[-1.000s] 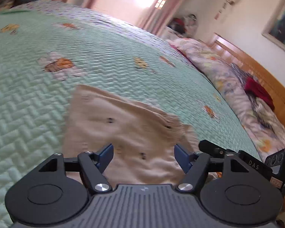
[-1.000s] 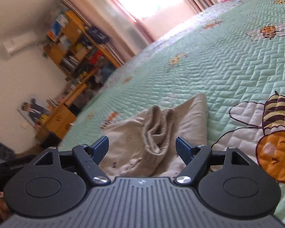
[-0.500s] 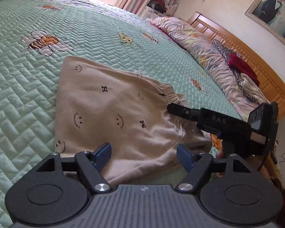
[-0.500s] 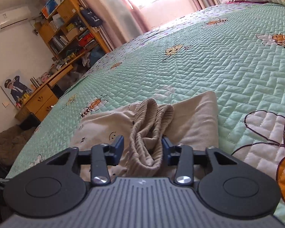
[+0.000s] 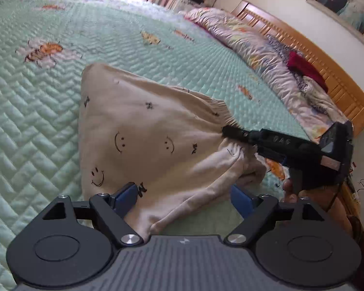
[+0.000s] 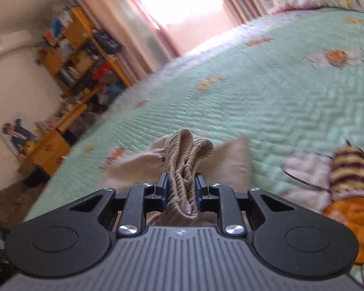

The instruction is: Fold clothes

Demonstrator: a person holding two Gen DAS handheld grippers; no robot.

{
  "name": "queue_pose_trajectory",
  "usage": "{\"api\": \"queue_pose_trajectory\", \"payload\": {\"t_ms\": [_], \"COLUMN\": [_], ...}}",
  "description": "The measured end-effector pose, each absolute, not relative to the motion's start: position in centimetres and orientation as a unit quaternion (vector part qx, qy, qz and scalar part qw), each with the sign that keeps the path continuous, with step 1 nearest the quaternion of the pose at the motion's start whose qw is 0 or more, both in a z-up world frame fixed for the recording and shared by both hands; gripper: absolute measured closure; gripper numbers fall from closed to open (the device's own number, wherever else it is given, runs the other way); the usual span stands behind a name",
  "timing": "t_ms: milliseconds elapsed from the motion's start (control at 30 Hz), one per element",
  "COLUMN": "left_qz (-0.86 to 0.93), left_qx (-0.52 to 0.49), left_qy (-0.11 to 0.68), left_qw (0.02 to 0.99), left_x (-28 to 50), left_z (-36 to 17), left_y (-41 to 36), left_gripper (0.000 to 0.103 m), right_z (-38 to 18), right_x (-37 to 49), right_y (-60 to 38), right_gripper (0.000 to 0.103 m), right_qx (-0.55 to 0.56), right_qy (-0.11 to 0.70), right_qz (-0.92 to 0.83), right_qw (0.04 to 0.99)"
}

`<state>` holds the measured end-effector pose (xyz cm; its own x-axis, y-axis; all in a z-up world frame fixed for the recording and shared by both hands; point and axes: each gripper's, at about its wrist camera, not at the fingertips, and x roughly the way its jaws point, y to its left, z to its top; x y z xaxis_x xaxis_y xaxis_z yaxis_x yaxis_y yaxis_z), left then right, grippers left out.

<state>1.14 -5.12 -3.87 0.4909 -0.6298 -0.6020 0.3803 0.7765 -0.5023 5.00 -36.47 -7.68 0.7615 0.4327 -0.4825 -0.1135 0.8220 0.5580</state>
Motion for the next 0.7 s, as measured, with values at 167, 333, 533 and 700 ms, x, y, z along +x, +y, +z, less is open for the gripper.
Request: {"api": "queue_pose_trajectory", "payload": {"t_ms": [167,333,533,700], "left_qz": [-0.301,-0.305,-0.308,-0.280], "left_qx": [-0.161,-0.168,-0.174,-0.169], "left_qy": [0.414,0.411,0.371,0.442], "left_qw": [0.844,0.842,0.859,0.835], "left_x": [1.0,1.2,3.0,5.0], "left_z": [-3.9,-3.5,-1.2,-5.7], "left_y": [-4.7,-4.7,-6.2,-7.6], "left_gripper": [0.018,0.018,0.011,0.013], "right_z": [-8.3,-5.0,-3.3,-7.7], "right_x": [4.8,3.5,8.9,14.3], "right_y": [-38.7,-39.3,-35.9,-34.5], "right_gripper": [0.071,0.068,0.068,0.103], "right_qx": [0.320,0.268,0.303,0.292], "right_qy": [0.304,0.251,0.267,0.382], "right_qz": [0.154,0.134,0.254,0.184], "right_qw": [0.884,0.920,0.879,0.857]}}
